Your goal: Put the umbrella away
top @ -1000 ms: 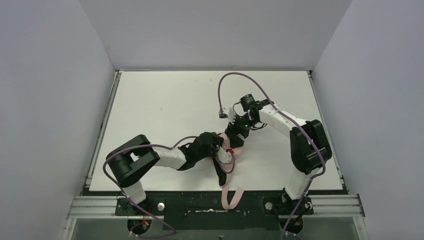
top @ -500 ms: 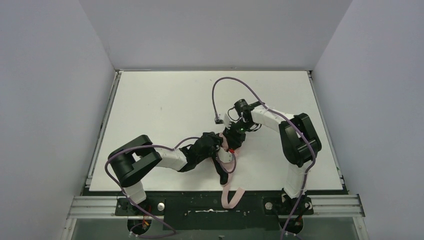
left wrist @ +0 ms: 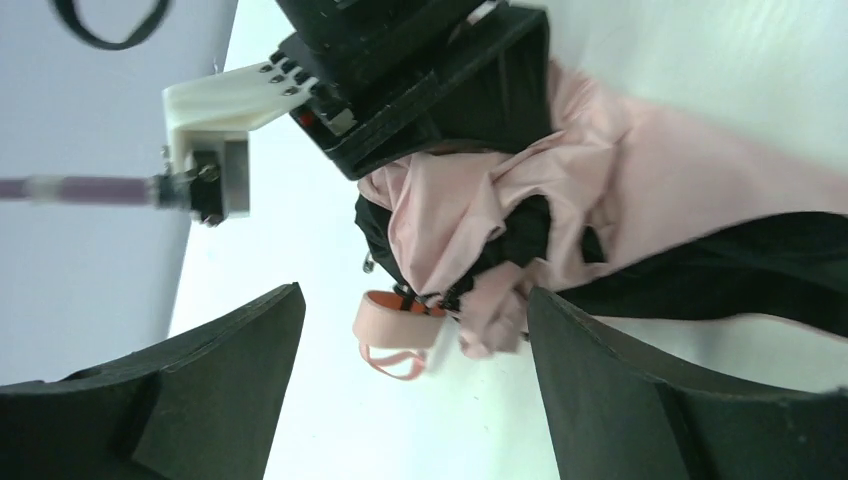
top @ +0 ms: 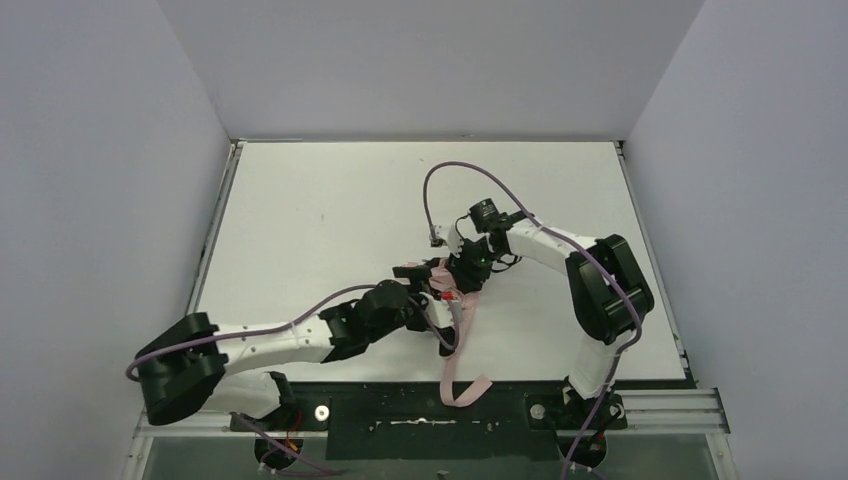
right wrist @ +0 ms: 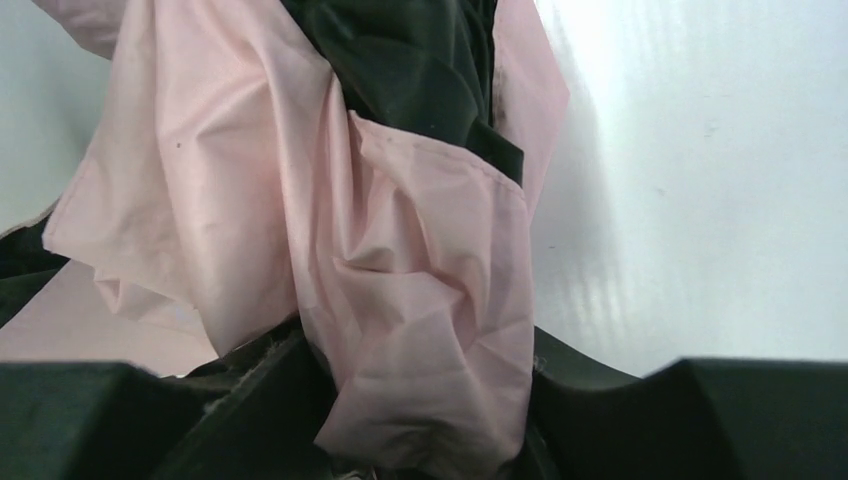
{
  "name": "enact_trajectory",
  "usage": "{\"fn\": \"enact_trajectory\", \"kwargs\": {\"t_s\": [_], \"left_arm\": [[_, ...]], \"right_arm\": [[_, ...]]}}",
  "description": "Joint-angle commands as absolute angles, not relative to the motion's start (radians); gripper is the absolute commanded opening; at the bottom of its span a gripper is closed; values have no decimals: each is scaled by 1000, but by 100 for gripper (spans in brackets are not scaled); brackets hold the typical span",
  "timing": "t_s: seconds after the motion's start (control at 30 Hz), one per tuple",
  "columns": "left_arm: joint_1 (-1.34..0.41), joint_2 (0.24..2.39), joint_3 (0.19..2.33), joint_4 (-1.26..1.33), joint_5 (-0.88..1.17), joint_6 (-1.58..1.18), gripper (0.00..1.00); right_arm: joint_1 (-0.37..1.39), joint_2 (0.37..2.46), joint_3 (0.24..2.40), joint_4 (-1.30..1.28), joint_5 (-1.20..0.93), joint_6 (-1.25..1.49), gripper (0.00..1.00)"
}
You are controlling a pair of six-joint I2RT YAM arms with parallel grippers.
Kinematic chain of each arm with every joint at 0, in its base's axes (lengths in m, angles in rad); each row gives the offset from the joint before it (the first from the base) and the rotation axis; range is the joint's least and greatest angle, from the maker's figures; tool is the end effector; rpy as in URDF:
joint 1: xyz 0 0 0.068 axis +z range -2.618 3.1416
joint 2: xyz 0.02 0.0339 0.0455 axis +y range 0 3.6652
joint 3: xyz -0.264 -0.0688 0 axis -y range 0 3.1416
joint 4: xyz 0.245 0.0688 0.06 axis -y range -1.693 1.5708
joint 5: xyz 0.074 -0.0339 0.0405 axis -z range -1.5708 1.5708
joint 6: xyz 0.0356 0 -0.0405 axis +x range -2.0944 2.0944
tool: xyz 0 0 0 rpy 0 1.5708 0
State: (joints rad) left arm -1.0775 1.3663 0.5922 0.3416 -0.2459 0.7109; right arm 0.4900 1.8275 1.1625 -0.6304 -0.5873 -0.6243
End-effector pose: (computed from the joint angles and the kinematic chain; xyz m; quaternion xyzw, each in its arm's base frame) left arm 0.1412 -0.2443 0.1981 0.6105 0.5750 0.0041 0.5447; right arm 0.2951 0.1798 0.1652 -0.5351 0.7837 0.2772 0.1503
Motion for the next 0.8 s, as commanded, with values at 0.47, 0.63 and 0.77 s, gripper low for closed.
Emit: {"fn": "enact_trajectory", "kwargs": {"t_s": [0.47,0.63,0.77], "left_arm": [[-608,1059,681,118,-5,20,84],[-561,1145,714,195,105,41,93],[-544,1240,782,134,249,129,94]], "right_arm": [[648,1658,811,-118,-168,-797,9],[721,1615,701,18,-104,-861,9],[775,1603,633,78,-84,-935,9]]}}
